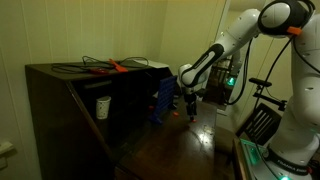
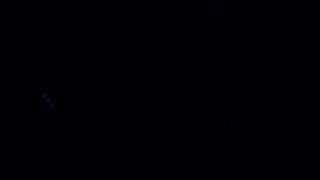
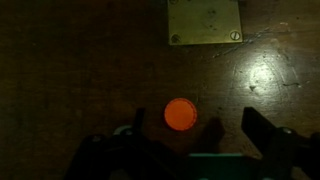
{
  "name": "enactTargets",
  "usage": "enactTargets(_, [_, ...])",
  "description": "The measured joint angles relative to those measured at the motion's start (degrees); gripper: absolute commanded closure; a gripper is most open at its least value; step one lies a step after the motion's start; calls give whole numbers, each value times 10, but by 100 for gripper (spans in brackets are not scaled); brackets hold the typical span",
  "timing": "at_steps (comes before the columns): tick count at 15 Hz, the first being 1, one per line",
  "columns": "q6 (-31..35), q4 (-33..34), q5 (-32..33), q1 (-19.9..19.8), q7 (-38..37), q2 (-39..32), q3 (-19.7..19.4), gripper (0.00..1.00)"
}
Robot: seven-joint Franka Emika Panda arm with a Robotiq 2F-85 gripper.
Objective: Pick up one orange circular object and put in the blue frame
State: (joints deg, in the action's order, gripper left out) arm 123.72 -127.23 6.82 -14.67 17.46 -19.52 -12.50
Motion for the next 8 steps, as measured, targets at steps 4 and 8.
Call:
enactTargets(4, [1,0,0,-4,14,-5,0,16])
enactTargets(8, [8,0,0,-7,20,-9,1,9])
